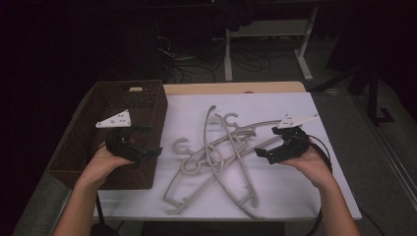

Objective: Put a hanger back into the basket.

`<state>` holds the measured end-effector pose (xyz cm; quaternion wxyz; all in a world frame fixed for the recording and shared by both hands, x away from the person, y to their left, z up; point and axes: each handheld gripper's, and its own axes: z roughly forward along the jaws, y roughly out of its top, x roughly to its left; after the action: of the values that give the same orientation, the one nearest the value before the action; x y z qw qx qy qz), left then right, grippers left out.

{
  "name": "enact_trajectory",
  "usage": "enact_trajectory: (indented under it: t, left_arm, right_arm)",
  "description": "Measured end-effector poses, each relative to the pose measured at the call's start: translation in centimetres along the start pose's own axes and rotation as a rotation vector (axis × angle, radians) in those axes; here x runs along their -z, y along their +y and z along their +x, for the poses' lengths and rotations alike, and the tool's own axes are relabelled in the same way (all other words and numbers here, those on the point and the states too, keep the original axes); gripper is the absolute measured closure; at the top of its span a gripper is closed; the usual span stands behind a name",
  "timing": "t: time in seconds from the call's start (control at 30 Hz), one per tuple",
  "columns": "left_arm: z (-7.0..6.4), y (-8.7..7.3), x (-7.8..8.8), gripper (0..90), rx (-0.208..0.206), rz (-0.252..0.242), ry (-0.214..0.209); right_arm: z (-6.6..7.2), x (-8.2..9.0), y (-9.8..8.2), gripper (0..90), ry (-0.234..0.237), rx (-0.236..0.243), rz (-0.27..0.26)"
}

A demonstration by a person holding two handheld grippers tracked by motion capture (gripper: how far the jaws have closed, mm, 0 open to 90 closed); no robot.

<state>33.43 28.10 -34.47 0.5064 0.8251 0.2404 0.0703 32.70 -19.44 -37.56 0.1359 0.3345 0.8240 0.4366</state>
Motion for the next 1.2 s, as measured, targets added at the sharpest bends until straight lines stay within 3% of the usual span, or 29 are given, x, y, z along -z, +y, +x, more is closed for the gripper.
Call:
enact_trajectory:
  t: [0.23,0.6,0.7,0.93,0.97,1.0,1.2]
  left_arm:
    - [0.1,-0.1,0.3,0.0,0.007,-0.011,0.0]
    - [0.1,-0.1,0.3,0.0,0.004,-0.018,-0.007]
    - [0.0,-0.1,0.4,0.0,-0.004,-0.025,-0.004]
    - [-0.2,-0.1,0.5,0.0,0.0,-0.032,-0.005]
    - [-0.2,-0.1,0.5,0.0,-0.001,-0.031,-0.006]
    - [-0.2,-0.1,0.5,0.0,-0.002,-0.031,-0.007]
    - [-0.1,-0.1,0.5,0.0,0.0,-0.032,-0.01]
  right_arm:
    - [-0.5,-0.9,0.5,0.0,0.004,0.003,0.026]
    - [-0.6,-4.5,3.1,6.2,0.055,0.039,0.056]
    - [-0.4,-6.2,4.8,17.4,0.08,0.046,0.065]
    - [-0.2,-9.0,7.4,44.5,0.087,0.067,0.092]
    - [-0.2,-9.0,7.4,44.5,0.087,0.067,0.092]
    - [-0.1,-9.9,8.2,54.7,0.105,0.077,0.106]
    - [0.1,-12.0,9.6,73.1,0.12,0.093,0.145]
